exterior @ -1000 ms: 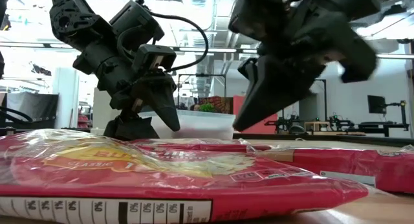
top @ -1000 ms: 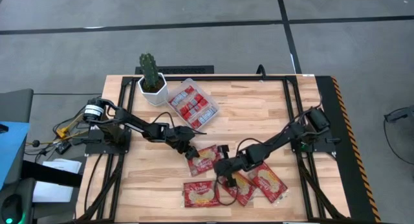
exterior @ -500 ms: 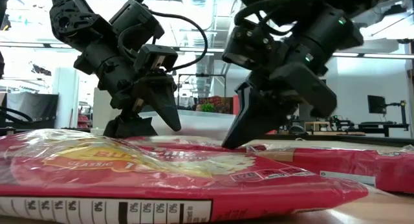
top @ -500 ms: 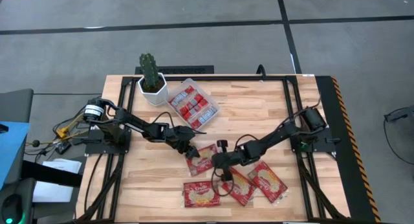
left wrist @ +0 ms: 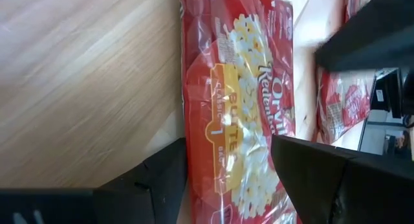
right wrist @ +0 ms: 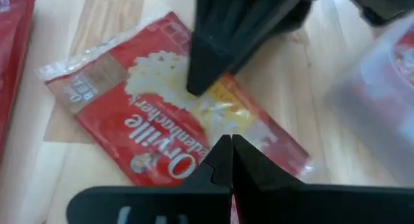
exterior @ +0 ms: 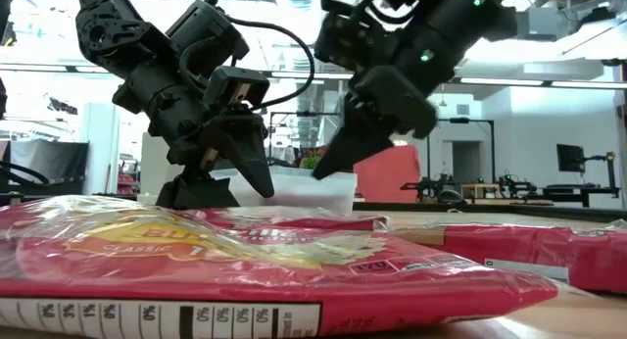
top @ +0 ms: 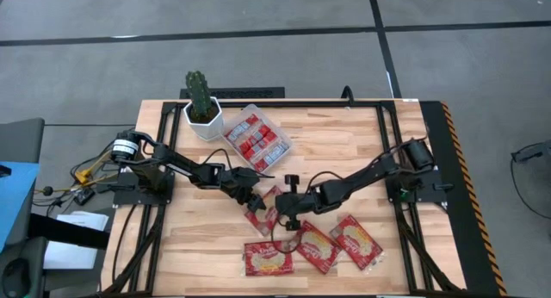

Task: Sort popcorn bags into baskets
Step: Put the red popcorn bag into the transparent bin

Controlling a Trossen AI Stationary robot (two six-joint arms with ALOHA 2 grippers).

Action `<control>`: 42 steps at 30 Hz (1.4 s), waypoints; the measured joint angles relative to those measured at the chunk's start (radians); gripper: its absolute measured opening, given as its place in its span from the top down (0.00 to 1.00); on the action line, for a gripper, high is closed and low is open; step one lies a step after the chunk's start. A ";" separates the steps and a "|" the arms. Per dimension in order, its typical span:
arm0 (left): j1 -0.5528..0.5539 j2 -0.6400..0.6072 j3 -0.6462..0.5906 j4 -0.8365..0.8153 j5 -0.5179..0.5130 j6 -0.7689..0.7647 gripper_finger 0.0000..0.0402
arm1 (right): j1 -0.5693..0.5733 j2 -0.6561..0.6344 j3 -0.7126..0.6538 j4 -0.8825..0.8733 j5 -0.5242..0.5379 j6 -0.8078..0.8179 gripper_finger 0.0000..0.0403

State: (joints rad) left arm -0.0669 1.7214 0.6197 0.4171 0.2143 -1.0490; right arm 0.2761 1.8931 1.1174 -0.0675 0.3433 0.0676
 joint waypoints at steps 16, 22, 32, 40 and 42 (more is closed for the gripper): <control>-0.001 0.000 0.000 -0.002 -0.024 -0.003 0.47 | 0.130 0.059 0.020 -0.112 -0.030 0.137 0.97; -0.001 0.000 0.000 -0.010 -0.024 0.006 0.47 | 0.108 0.117 0.022 -0.053 -0.029 0.117 0.96; -0.001 0.000 0.000 -0.009 -0.035 -0.017 0.50 | 0.048 0.122 0.026 0.003 -0.072 0.081 0.96; -0.001 0.000 0.000 -0.009 -0.046 -0.034 0.81 | 0.034 0.080 0.056 -0.077 -0.053 0.078 0.94; -0.001 0.000 0.000 -0.006 -0.045 -0.038 0.92 | 0.033 0.060 0.073 -0.122 -0.053 0.078 0.95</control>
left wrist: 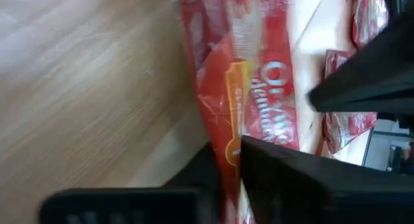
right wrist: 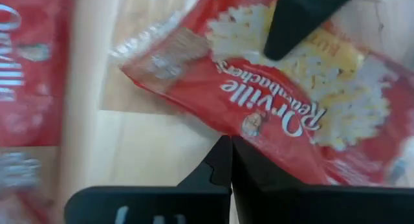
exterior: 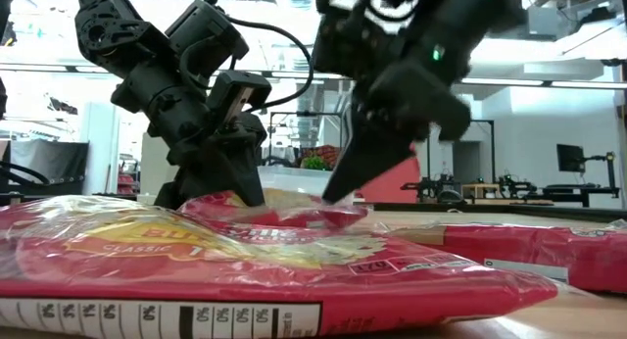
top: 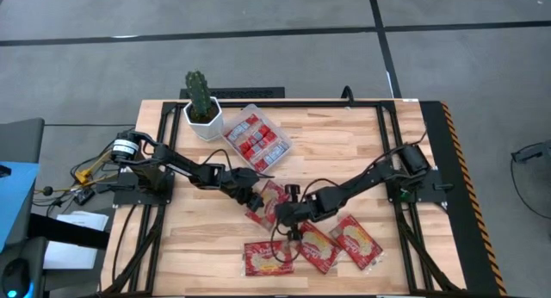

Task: Sort popcorn bags into baskets
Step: Put the red popcorn bag into the transparent bin

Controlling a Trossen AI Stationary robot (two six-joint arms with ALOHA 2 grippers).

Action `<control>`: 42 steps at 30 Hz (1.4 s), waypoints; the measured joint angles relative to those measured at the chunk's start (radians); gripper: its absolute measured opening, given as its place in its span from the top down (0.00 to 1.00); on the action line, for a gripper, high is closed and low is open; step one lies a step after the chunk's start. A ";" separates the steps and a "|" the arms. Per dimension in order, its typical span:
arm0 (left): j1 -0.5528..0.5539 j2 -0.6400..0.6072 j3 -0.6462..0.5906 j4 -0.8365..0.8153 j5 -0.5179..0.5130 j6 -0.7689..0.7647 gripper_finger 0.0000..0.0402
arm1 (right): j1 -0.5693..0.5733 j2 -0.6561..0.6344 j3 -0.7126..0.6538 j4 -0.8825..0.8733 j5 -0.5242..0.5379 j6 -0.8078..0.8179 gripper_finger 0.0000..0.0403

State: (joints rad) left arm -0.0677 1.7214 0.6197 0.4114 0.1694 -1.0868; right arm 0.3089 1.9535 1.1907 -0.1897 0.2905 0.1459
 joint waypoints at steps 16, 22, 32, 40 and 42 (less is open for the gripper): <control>-0.015 0.000 0.044 0.070 0.017 -0.158 0.99 | 0.004 -0.391 0.054 -0.435 0.032 0.031 0.96; -0.039 -0.008 0.167 0.073 0.138 -0.192 0.99 | 0.013 -0.528 0.054 -0.570 0.085 0.072 0.96; 0.073 -0.189 0.436 -0.378 0.180 0.023 0.99 | 0.037 -0.745 0.051 -0.777 0.153 0.184 0.96; 0.297 -0.251 0.693 -1.016 -0.035 0.462 0.99 | 0.026 -0.810 0.040 -0.838 0.246 0.196 0.94; 0.358 -0.236 0.719 -1.053 -0.058 0.547 0.99 | 0.015 -0.808 0.034 -0.832 0.254 0.182 0.92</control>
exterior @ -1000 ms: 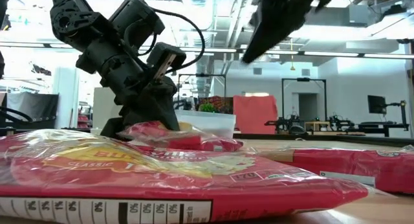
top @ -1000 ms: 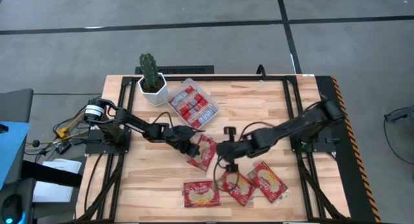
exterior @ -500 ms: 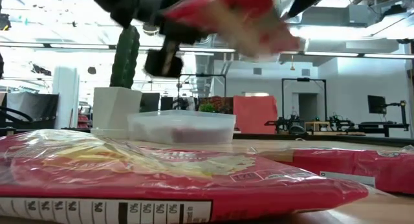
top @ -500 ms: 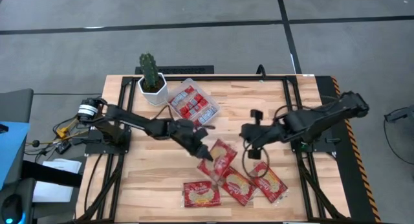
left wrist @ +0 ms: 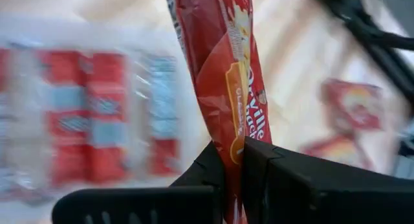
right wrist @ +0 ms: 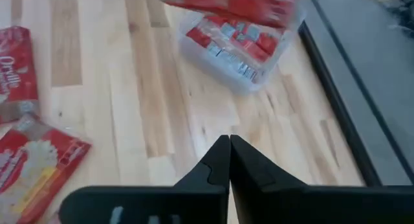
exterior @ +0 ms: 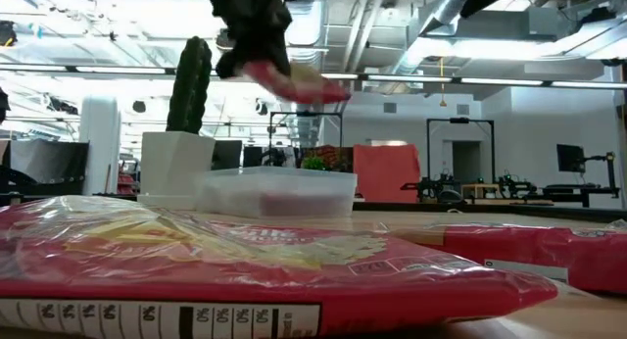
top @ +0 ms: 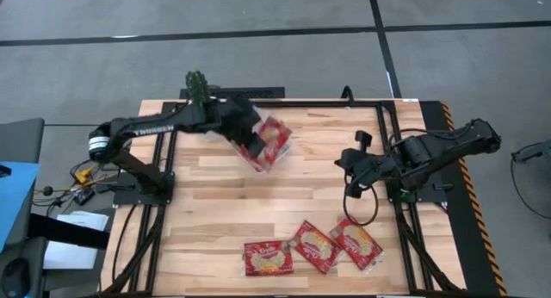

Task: Sort popcorn bags into baskets
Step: Put the red popcorn bag into the transparent bin

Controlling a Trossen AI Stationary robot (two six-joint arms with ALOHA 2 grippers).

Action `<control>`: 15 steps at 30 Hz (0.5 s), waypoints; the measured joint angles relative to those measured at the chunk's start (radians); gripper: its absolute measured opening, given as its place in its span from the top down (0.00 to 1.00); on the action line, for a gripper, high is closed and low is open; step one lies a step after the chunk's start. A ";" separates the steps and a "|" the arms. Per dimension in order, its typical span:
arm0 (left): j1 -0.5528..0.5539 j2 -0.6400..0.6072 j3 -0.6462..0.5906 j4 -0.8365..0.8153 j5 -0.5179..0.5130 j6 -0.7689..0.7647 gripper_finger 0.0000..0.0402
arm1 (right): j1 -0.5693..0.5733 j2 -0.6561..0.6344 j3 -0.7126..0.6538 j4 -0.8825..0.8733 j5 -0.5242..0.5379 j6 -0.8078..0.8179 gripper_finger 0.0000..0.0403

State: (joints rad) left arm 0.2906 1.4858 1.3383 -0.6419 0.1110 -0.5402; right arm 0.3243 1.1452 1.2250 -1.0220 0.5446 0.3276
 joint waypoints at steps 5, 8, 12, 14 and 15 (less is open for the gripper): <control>0.149 0.078 0.002 -0.083 0.042 0.137 0.99 | -0.018 0.009 -0.008 -0.028 0.008 -0.053 0.92; 0.226 0.134 0.003 -0.110 0.053 0.209 0.99 | -0.029 0.008 -0.009 -0.047 0.009 -0.095 0.94; 0.300 0.189 0.002 -0.120 0.058 0.259 0.99 | -0.052 0.000 -0.009 -0.047 0.008 -0.153 0.95; 0.322 0.201 0.002 -0.127 0.078 0.294 0.99 | -0.066 -0.005 -0.008 -0.046 0.010 -0.173 0.96; 0.333 0.206 0.003 -0.126 0.088 0.316 0.99 | -0.075 -0.005 -0.009 -0.046 0.009 -0.178 0.95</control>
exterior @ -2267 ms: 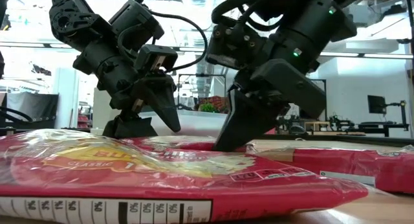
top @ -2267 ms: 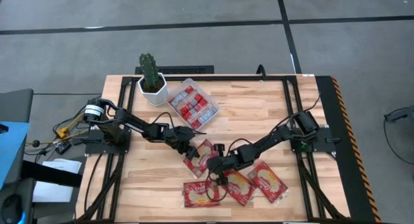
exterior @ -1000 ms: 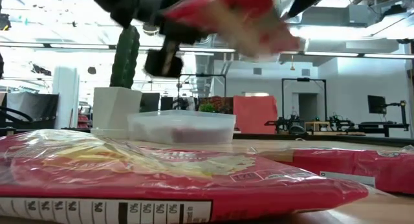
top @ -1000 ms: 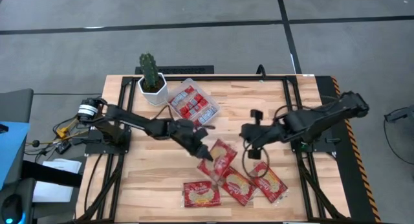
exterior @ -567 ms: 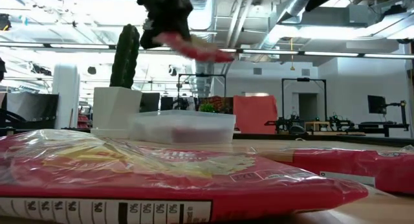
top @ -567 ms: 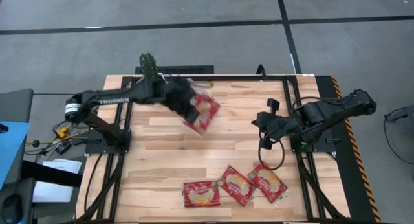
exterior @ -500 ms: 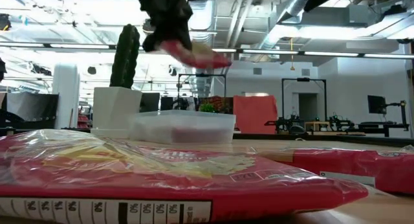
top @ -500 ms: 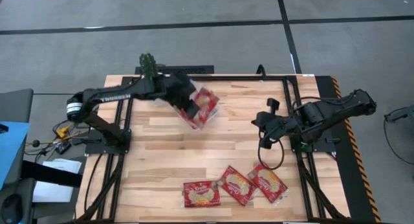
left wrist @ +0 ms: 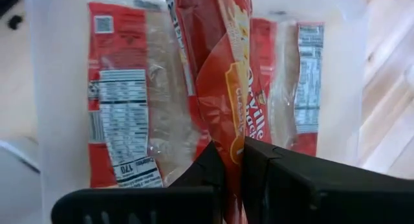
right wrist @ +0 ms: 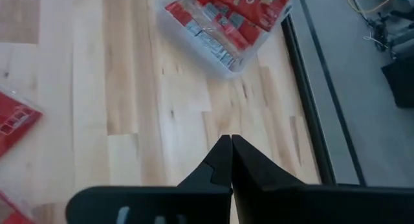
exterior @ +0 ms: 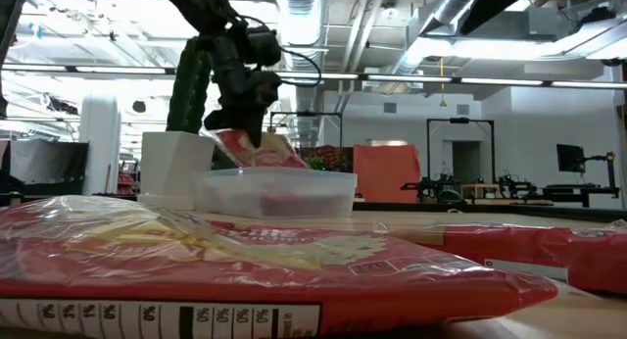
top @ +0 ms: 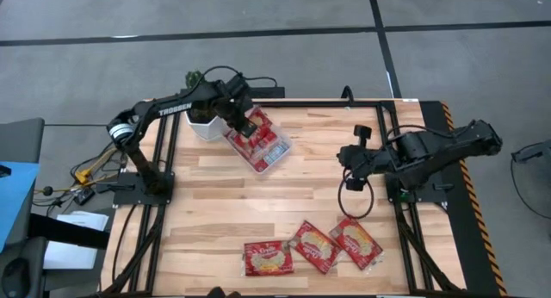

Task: Sort popcorn bags into baskets
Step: Put the red popcorn bag into the transparent bin

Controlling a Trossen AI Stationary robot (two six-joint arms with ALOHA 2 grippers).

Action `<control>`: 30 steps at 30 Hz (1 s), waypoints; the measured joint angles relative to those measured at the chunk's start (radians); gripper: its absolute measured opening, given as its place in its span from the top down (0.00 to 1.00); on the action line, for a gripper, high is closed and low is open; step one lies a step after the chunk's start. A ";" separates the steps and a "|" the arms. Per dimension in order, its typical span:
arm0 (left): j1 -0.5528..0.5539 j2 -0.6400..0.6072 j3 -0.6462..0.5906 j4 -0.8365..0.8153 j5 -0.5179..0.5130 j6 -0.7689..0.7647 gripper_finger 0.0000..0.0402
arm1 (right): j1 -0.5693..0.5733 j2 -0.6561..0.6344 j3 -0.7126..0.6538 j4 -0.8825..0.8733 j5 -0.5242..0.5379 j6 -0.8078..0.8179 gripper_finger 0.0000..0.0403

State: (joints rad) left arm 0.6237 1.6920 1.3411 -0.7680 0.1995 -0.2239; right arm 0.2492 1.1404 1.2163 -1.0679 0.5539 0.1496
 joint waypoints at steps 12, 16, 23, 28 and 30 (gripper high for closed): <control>0.048 0.013 0.000 -0.009 -0.049 0.250 0.79 | -0.119 0.011 0.000 0.029 -0.002 0.018 0.92; 0.047 0.013 0.000 -0.009 -0.069 0.268 0.64 | -0.149 0.012 0.000 0.062 -0.003 0.018 0.94; 0.063 0.013 0.039 -0.039 -0.213 0.211 0.50 | -0.188 0.012 0.000 0.085 -0.015 0.006 0.94; 0.046 0.010 0.125 -0.025 0.109 0.055 0.53 | -0.217 0.010 -0.024 0.093 -0.162 -0.024 0.92; 0.010 0.009 0.150 -0.024 0.239 0.009 0.55 | -0.224 -0.001 -0.072 0.087 -0.271 -0.019 0.92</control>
State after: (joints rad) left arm 0.6334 1.7012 1.4915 -0.7922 0.4389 -0.2146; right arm 0.0249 1.1390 1.1446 -0.9813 0.2834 0.1303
